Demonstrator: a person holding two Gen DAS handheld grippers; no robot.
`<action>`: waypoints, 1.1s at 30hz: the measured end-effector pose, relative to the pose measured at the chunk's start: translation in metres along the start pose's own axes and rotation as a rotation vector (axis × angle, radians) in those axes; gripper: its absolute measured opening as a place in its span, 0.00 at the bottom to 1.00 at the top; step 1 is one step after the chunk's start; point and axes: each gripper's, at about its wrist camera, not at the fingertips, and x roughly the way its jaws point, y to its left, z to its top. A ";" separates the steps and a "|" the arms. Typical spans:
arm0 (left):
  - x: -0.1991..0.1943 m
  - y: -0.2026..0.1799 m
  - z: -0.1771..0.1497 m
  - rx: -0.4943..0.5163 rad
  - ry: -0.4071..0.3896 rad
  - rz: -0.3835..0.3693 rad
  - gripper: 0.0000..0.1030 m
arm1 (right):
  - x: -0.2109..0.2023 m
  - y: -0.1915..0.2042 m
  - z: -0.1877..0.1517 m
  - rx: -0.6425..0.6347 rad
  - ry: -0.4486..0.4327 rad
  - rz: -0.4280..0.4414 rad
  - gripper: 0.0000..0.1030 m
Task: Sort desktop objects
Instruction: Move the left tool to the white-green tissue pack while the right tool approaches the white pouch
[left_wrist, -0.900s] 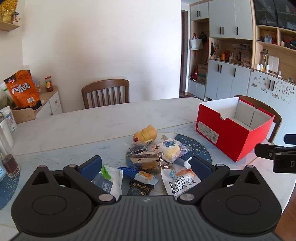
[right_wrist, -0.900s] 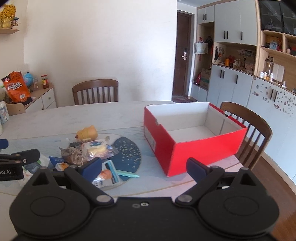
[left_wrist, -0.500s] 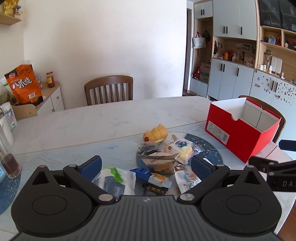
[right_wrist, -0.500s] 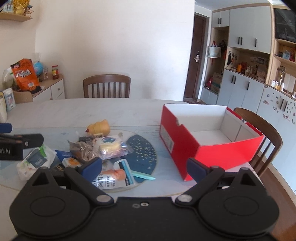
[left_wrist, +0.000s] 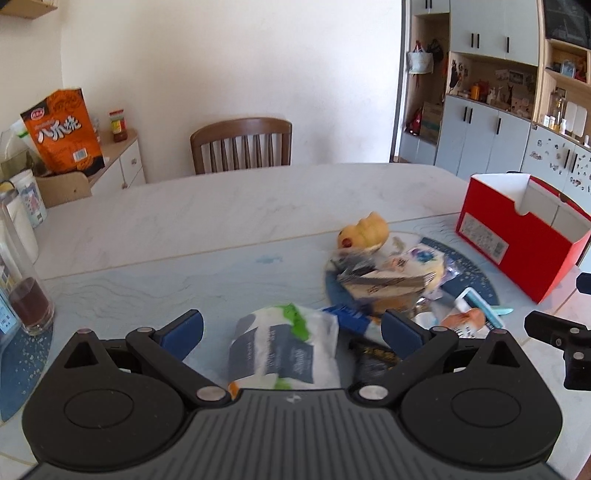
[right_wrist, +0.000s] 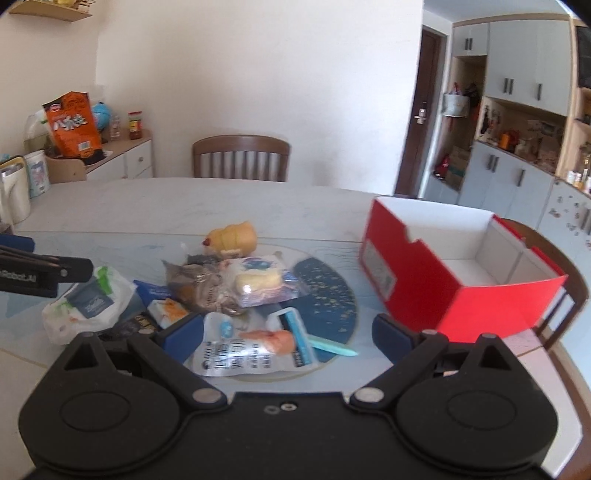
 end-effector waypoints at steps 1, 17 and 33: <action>0.003 0.002 -0.001 0.000 0.006 0.005 1.00 | 0.003 0.001 -0.001 -0.004 -0.002 0.014 0.97; 0.044 0.001 -0.006 -0.017 0.094 0.067 1.00 | 0.083 -0.001 -0.008 -0.065 0.098 0.134 0.98; 0.062 0.003 -0.015 0.007 0.144 0.075 1.00 | 0.114 -0.001 -0.016 -0.039 0.182 0.160 1.00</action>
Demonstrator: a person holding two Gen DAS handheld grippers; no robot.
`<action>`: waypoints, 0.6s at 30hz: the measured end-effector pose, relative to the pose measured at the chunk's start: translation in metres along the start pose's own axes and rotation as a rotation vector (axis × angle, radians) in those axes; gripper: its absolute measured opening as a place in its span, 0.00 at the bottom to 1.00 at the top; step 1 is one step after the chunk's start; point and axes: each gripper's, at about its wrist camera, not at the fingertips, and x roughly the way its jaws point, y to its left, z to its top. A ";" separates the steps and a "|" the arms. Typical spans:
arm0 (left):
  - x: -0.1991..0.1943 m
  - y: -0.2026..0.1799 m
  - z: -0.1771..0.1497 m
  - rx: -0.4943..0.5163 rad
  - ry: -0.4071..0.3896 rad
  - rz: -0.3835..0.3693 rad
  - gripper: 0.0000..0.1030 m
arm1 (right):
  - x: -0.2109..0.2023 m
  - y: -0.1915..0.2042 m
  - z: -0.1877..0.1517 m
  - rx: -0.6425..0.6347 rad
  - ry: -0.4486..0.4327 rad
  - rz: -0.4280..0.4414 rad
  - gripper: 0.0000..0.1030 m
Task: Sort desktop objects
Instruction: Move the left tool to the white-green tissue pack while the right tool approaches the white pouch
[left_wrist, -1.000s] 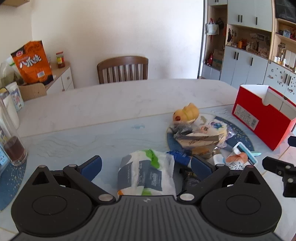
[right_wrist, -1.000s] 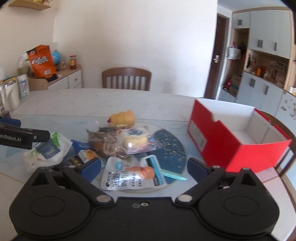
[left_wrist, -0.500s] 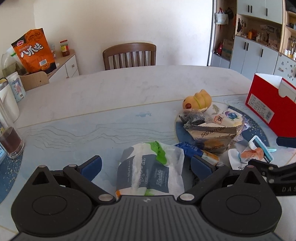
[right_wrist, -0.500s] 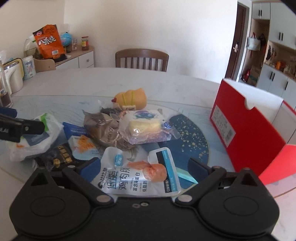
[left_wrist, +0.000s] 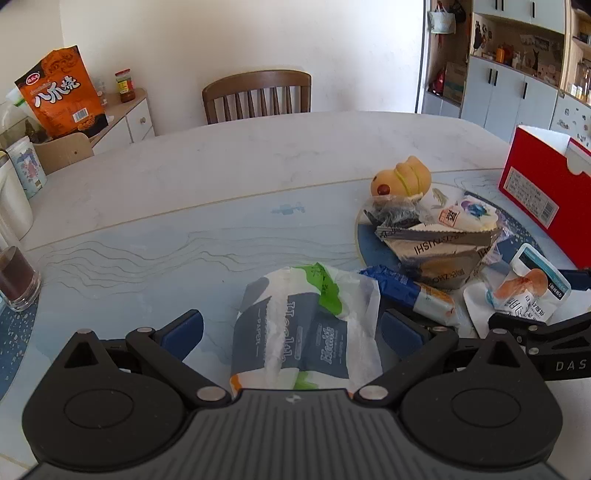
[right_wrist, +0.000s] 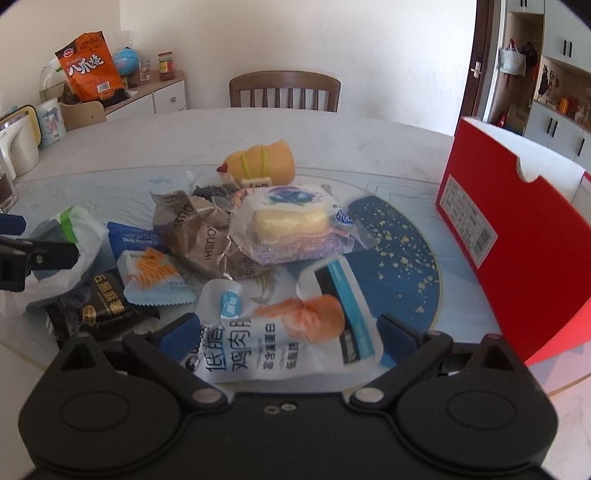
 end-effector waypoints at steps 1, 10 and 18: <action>0.001 0.000 0.000 0.005 0.001 -0.001 1.00 | 0.000 0.001 0.000 -0.002 -0.002 -0.002 1.00; 0.010 0.004 -0.005 0.011 0.018 -0.017 0.99 | 0.000 0.005 -0.002 -0.008 -0.012 -0.021 0.95; 0.015 0.008 -0.007 -0.005 0.041 -0.045 0.86 | -0.001 0.004 -0.001 0.007 -0.021 -0.019 0.85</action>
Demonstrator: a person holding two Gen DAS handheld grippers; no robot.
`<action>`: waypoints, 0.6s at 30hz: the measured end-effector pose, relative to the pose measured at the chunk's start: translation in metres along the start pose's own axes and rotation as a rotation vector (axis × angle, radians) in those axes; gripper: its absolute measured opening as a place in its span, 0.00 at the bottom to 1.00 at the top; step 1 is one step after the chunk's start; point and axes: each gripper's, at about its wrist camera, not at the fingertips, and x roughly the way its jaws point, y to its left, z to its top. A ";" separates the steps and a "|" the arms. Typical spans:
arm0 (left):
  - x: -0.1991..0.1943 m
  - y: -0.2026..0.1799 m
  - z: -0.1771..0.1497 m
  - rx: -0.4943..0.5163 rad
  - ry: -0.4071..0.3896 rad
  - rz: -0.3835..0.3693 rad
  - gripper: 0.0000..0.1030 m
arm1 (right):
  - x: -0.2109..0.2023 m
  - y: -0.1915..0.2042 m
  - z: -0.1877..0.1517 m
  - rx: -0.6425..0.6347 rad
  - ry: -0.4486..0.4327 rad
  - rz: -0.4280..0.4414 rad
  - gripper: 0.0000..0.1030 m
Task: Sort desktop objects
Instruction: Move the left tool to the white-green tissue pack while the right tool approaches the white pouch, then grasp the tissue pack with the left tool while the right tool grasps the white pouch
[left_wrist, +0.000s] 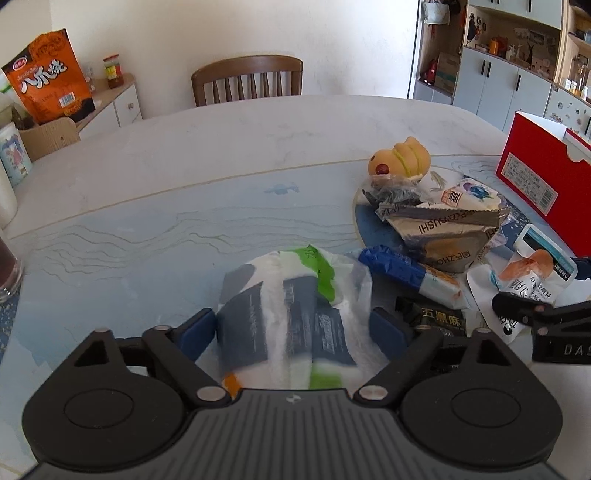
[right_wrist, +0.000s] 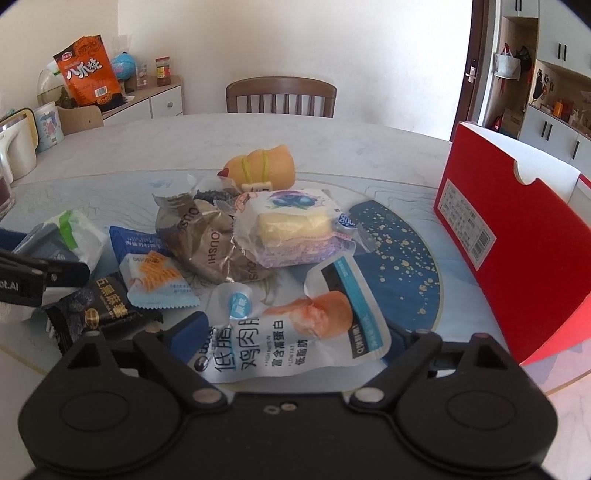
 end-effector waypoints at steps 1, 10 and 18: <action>0.000 0.000 0.000 -0.001 -0.001 0.000 0.84 | -0.001 -0.001 0.001 0.007 -0.003 -0.004 0.83; -0.003 0.002 0.000 -0.027 -0.008 0.000 0.61 | -0.006 -0.003 0.001 0.038 -0.004 -0.015 0.70; -0.010 0.000 0.001 -0.036 -0.016 0.007 0.46 | -0.017 -0.011 0.011 0.085 -0.035 -0.001 0.34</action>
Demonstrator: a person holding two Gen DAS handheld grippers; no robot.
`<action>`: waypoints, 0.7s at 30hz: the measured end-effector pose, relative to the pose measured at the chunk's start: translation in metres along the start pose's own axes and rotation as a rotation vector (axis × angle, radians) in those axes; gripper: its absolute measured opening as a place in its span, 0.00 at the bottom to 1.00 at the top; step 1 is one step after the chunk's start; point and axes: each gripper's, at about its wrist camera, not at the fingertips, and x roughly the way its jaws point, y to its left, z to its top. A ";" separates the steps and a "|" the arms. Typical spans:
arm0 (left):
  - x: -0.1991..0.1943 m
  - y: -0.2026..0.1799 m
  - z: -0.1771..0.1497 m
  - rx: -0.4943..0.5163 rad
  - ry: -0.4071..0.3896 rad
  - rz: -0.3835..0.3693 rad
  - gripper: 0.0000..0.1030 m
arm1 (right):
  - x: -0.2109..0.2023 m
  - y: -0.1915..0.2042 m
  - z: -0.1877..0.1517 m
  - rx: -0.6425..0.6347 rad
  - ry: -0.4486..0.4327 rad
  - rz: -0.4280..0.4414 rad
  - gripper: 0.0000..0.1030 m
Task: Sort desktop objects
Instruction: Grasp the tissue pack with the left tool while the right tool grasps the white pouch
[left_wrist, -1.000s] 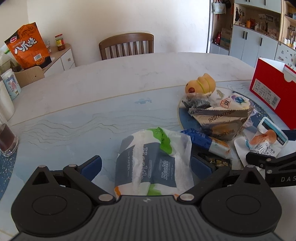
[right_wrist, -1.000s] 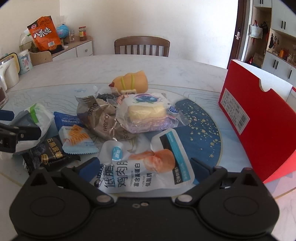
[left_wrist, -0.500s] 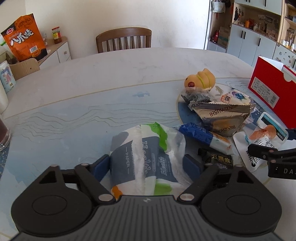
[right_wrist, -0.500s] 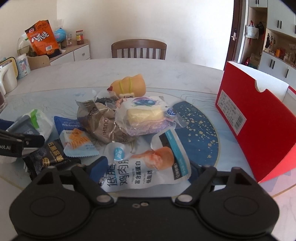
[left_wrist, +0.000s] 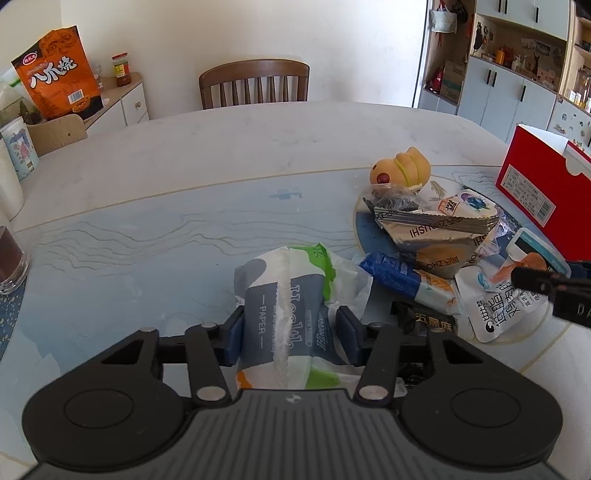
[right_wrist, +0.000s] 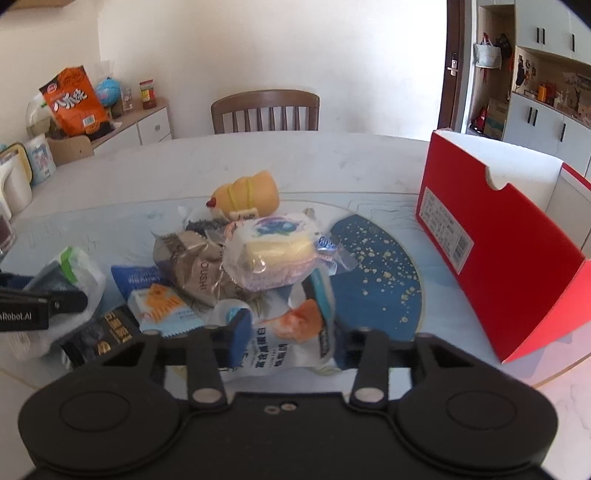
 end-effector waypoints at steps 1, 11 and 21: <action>-0.001 0.000 0.000 -0.002 -0.001 -0.001 0.45 | -0.002 -0.001 0.001 0.006 -0.004 0.002 0.31; -0.016 -0.001 -0.002 -0.017 -0.006 0.029 0.35 | -0.012 -0.002 0.010 0.023 -0.015 0.018 0.01; -0.039 -0.004 0.003 -0.023 -0.017 0.039 0.35 | -0.027 -0.004 0.015 0.033 -0.030 0.034 0.01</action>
